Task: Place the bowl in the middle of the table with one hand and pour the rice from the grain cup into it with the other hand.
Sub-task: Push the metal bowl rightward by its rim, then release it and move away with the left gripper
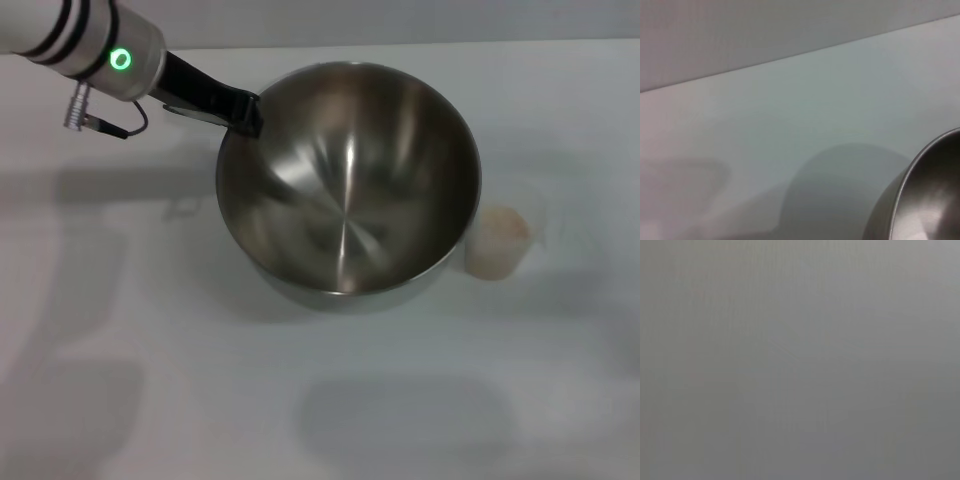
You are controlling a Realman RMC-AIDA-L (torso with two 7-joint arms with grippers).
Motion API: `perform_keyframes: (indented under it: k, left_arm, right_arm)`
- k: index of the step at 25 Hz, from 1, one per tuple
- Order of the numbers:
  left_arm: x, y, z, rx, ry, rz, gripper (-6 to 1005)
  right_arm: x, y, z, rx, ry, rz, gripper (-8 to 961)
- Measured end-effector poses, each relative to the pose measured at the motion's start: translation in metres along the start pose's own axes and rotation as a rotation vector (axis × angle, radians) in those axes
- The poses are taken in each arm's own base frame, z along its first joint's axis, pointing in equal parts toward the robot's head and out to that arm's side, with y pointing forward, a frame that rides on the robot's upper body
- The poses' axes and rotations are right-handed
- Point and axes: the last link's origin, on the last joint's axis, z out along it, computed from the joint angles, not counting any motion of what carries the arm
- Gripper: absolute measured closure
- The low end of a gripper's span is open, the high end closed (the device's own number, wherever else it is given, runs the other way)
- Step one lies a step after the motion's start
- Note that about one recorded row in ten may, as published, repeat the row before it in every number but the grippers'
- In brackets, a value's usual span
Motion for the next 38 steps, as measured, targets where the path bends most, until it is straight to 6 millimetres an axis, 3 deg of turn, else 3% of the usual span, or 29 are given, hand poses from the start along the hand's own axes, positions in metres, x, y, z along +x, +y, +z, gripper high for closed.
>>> perform_keyframes:
  k: [10,35,38]
  left_arm:
    - [-0.003,0.001,0.013,0.016,-0.015,0.013,959]
    - [-0.010,-0.004,0.025,0.042,-0.037,0.013,961]
    - [-0.009,-0.005,0.025,0.044,-0.030,0.006,917]
  right_arm:
    - [0.000,0.001,0.000,-0.001,-0.002,0.000,273]
    - [-0.001,0.001,0.000,-0.001,-0.005,0.000,272]
    - [-0.001,0.001,0.000,-0.001,-0.005,0.000,272]
